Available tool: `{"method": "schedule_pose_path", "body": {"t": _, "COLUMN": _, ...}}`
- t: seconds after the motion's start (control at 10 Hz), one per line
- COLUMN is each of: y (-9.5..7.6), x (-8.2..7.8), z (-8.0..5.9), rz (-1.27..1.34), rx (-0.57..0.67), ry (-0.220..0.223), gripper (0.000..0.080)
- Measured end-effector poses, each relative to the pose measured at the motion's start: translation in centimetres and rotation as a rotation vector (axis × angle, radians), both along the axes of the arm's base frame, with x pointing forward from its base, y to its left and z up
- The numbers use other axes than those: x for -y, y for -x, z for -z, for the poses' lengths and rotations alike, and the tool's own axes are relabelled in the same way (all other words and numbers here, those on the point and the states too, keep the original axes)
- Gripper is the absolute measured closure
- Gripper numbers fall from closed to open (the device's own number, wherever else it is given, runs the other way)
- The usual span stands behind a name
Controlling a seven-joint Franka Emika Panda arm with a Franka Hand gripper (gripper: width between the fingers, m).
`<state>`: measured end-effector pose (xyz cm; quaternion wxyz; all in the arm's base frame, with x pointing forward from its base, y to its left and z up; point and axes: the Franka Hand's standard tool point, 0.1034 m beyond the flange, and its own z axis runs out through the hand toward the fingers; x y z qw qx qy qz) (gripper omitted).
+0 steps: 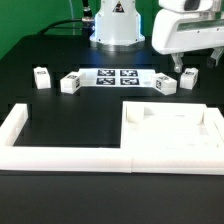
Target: Assemble square table
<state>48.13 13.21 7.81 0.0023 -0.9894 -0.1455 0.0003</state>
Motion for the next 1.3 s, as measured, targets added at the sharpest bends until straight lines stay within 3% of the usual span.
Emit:
{"method": "schedule_pose_path", "body": {"t": 0.3, "y": 0.5, "x": 0.0, "z": 0.2, "rz": 0.235, "rx": -0.022, "ry": -0.015, "gripper": 0.0151}}
{"method": "schedule_pose_path", "body": {"t": 0.6, "y": 4.5, "x": -0.8, "z": 1.0, "rz": 0.626, "rx": -0.169, "ry": -0.085, "gripper": 0.0151}}
{"method": "schedule_pose_path", "body": {"t": 1.0, "y": 5.1, "x": -0.6, "z": 1.3, "rz": 0.625, "rx": -0.228, "ry": -0.075, "gripper": 0.0151}}
{"method": "schedule_pose_path", "body": {"t": 1.2, "y": 7.0, "x": -1.3, "z": 2.1, "rz": 0.641, "rx": -0.449, "ry": -0.117, "gripper": 0.0151}}
{"method": "schedule_pose_path", "body": {"t": 1.3, "y": 7.8, "x": -1.6, "z": 2.6, "rz": 0.618, "rx": -0.553, "ry": -0.108, "gripper": 0.0151}}
